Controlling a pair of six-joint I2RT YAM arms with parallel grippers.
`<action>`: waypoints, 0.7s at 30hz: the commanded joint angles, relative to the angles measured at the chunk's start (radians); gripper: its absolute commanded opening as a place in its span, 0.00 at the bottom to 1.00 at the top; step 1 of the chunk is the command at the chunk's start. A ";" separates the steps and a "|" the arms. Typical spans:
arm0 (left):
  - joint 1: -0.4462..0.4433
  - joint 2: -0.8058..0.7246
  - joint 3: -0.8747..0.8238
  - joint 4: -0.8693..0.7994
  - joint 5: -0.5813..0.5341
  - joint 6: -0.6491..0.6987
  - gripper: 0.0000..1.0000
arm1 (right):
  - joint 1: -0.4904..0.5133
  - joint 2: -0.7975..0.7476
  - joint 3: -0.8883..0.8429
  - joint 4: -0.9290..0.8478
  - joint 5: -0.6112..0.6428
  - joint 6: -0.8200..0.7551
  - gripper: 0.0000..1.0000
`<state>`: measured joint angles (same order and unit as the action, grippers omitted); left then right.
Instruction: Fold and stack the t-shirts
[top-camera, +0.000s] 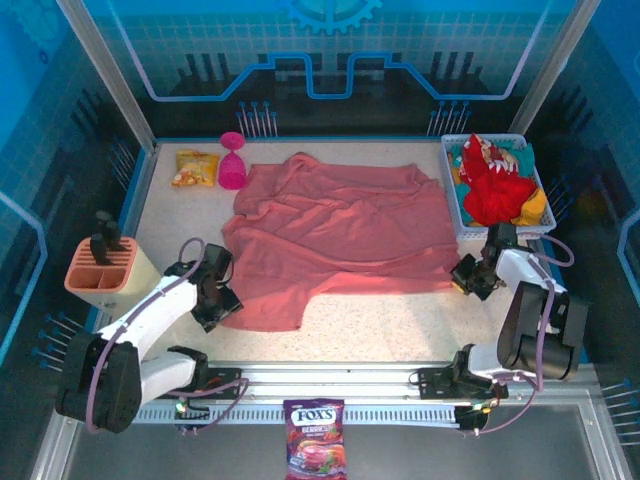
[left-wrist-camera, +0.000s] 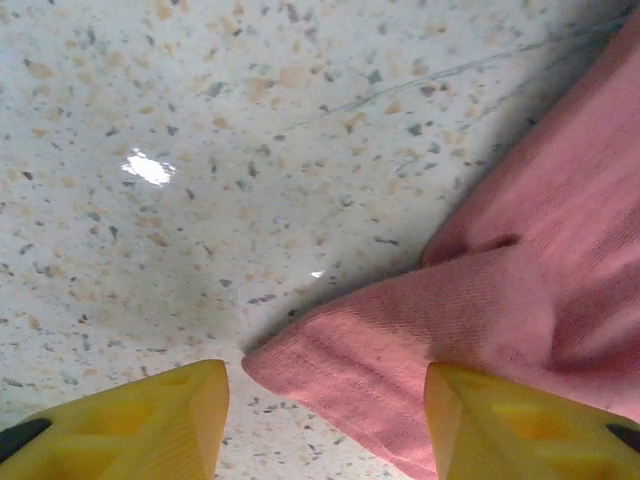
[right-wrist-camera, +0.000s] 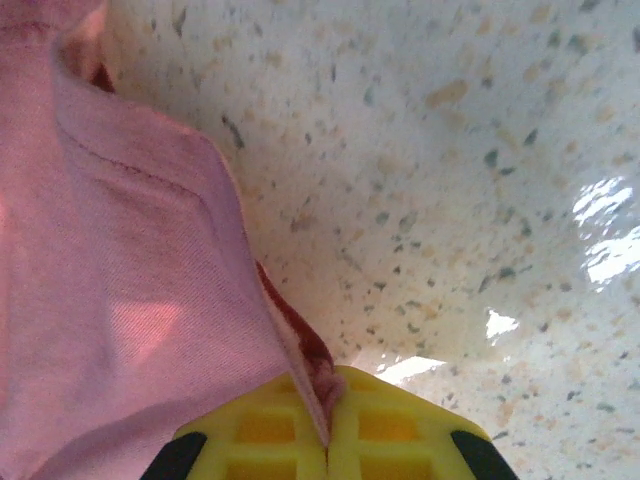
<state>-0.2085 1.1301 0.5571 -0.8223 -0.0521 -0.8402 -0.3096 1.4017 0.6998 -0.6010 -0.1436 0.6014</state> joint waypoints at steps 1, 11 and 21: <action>-0.017 0.026 -0.027 0.022 0.026 -0.004 0.49 | -0.019 0.017 0.023 0.009 -0.021 -0.018 0.00; -0.083 0.081 -0.036 0.042 0.031 -0.002 0.43 | -0.023 0.032 0.025 0.021 -0.038 -0.015 0.00; -0.091 0.093 -0.039 0.054 0.013 -0.028 0.24 | -0.024 -0.007 0.028 0.000 -0.050 -0.025 0.00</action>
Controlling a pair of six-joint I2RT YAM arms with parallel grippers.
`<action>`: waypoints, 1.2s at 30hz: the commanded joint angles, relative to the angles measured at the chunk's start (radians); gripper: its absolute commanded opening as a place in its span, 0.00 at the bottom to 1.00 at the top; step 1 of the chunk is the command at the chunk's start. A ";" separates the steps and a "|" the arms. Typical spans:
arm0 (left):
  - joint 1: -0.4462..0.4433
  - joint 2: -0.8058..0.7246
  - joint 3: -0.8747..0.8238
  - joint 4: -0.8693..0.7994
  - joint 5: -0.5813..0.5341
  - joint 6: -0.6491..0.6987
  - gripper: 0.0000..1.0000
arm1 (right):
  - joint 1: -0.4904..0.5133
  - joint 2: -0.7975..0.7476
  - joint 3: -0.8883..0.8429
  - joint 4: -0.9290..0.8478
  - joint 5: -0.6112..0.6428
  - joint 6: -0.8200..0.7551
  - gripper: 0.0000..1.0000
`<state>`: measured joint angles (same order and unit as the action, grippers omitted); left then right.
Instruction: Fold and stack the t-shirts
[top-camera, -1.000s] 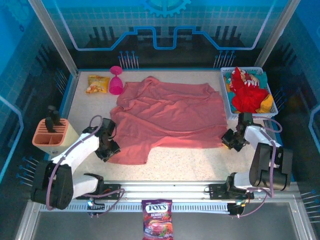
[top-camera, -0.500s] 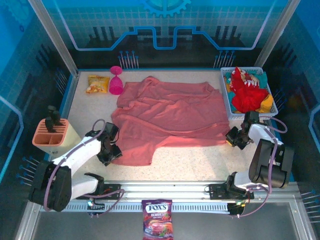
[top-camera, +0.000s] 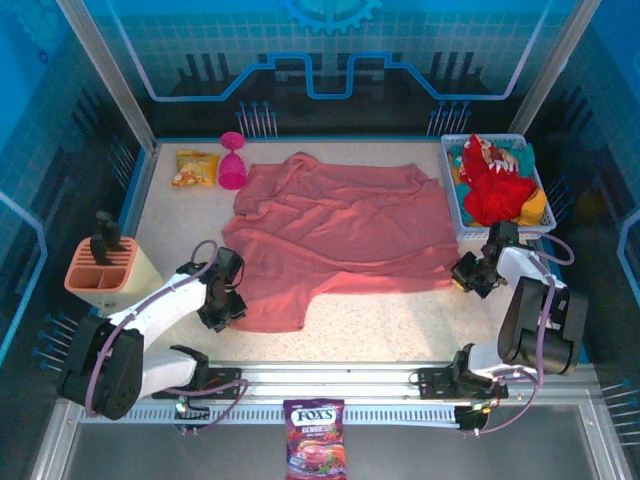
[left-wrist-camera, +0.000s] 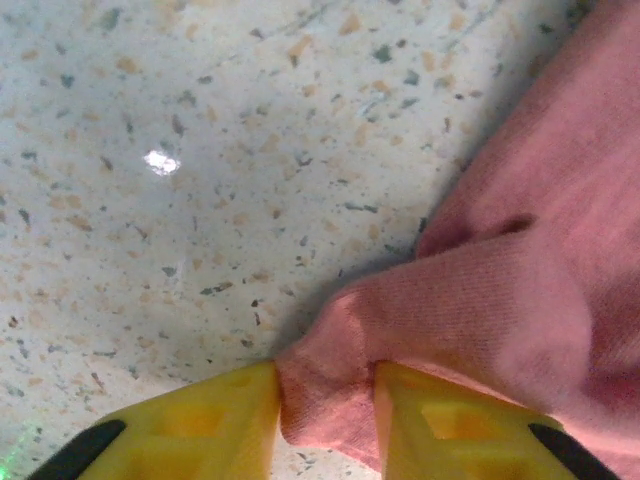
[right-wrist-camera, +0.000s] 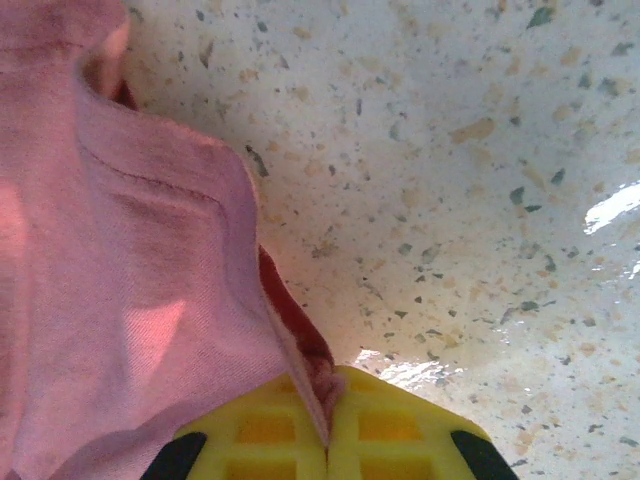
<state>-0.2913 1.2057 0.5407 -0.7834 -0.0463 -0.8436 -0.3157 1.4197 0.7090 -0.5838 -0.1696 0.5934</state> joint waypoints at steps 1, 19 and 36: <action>-0.007 0.013 -0.022 0.026 0.005 -0.026 0.17 | -0.017 -0.030 0.017 -0.021 -0.032 -0.021 0.00; -0.009 -0.201 0.538 -0.150 0.026 0.143 0.00 | 0.061 -0.477 0.284 -0.345 -0.049 -0.205 0.00; -0.009 -0.107 1.474 -0.344 0.072 0.363 0.00 | 0.105 -0.486 1.057 -0.526 -0.073 -0.231 0.00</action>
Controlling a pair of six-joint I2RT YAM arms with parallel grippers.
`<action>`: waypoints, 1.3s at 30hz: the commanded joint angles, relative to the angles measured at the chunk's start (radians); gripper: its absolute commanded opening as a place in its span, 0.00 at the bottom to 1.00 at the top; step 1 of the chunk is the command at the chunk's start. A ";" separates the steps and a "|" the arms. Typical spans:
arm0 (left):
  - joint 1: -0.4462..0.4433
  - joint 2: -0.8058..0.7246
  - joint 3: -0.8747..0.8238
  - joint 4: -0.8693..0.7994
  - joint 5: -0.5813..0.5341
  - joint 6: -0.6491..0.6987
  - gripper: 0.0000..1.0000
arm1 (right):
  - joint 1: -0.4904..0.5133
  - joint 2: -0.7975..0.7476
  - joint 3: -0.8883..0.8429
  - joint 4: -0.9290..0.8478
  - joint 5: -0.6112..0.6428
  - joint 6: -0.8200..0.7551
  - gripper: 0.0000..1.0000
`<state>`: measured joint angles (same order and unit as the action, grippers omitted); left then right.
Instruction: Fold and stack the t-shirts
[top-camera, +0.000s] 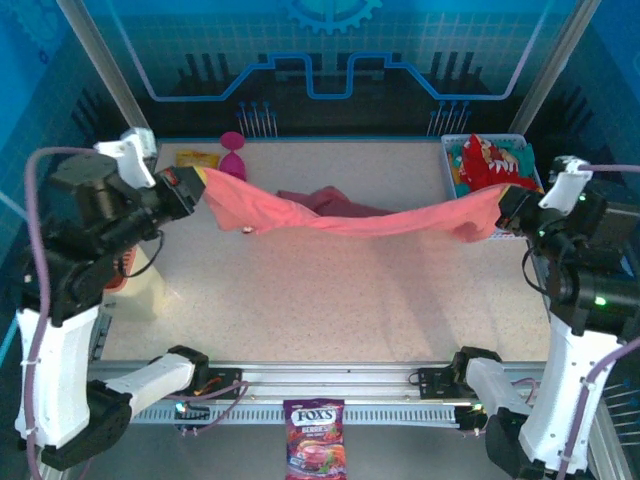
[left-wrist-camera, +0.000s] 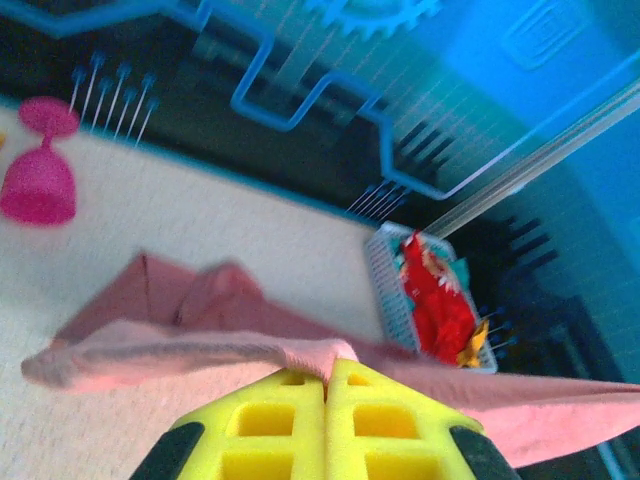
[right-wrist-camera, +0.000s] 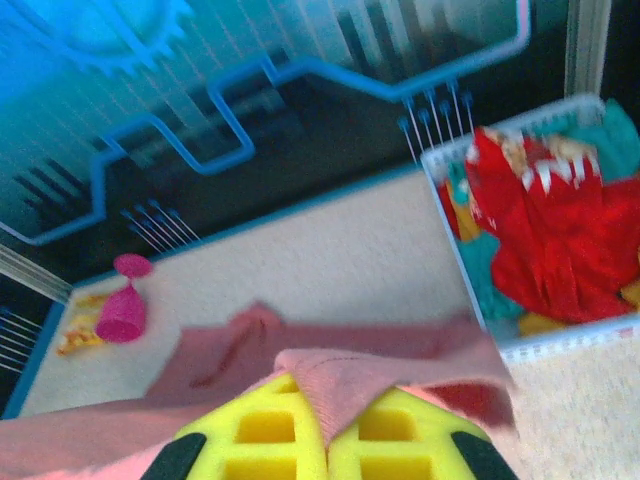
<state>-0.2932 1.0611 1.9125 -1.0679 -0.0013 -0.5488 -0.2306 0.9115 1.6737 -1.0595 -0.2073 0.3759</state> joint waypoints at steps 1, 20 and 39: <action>-0.007 0.056 0.166 -0.072 0.033 0.074 0.00 | 0.025 0.031 0.134 -0.056 -0.044 -0.018 0.00; -0.007 0.204 0.630 -0.017 0.059 0.074 0.00 | 0.062 0.063 0.393 -0.101 -0.077 0.092 0.00; 0.006 0.368 0.541 0.338 0.067 0.278 0.00 | 0.061 0.031 -0.030 0.441 -0.158 0.147 0.00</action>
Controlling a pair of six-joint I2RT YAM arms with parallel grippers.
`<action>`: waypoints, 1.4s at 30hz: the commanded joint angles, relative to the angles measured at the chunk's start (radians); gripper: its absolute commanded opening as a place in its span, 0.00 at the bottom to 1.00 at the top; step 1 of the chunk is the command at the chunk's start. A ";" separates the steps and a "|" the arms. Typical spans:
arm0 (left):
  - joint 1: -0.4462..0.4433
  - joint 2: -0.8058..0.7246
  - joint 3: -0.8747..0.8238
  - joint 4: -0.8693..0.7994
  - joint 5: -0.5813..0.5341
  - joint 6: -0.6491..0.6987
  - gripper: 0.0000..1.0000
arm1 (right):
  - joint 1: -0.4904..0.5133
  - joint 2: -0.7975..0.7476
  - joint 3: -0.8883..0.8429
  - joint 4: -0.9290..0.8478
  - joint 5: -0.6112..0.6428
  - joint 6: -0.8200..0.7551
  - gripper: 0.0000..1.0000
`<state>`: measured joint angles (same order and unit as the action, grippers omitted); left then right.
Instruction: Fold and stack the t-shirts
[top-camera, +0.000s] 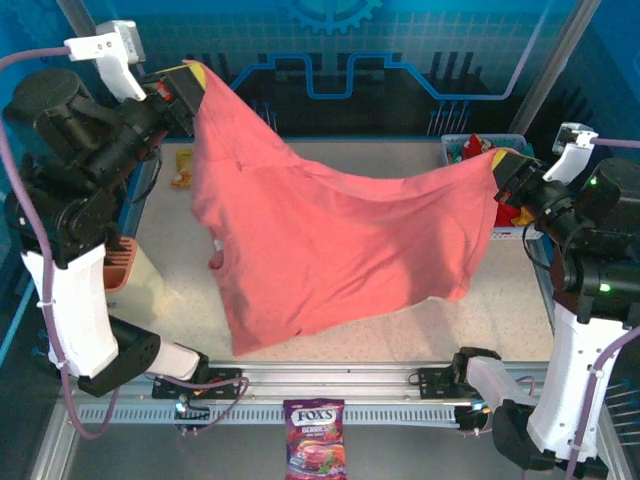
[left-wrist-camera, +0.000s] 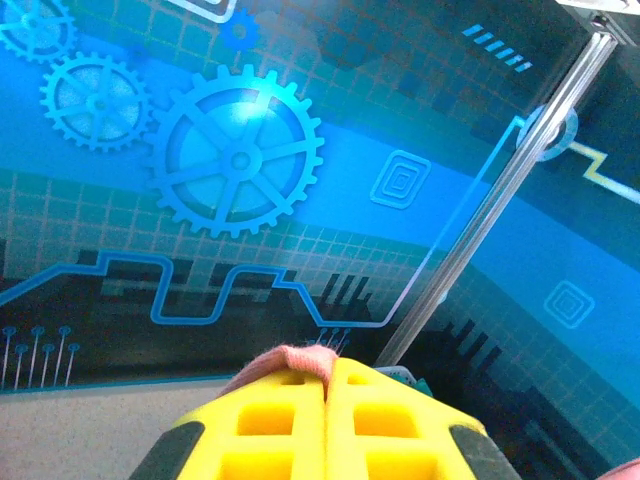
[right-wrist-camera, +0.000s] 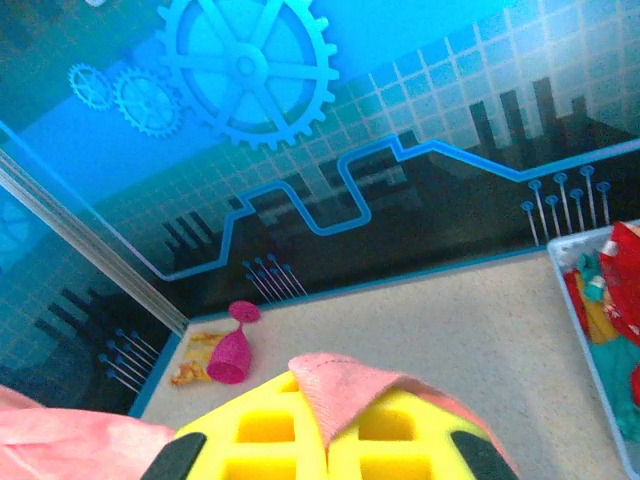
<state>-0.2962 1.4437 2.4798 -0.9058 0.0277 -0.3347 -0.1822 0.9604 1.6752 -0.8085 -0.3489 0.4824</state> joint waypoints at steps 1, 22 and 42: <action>0.015 -0.002 -0.009 0.176 0.048 0.073 0.00 | 0.013 -0.025 -0.034 0.209 -0.026 0.043 0.00; 0.019 -0.300 -0.105 0.389 0.234 0.004 0.00 | 0.071 -0.229 0.096 0.116 0.025 0.009 0.00; 0.020 -0.126 -0.343 0.377 0.008 0.069 0.00 | 0.078 0.109 -0.016 -0.079 0.040 0.050 0.00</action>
<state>-0.2832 1.3094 2.2539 -0.5617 0.1356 -0.2878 -0.1165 1.0466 1.7660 -0.9119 -0.2989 0.5167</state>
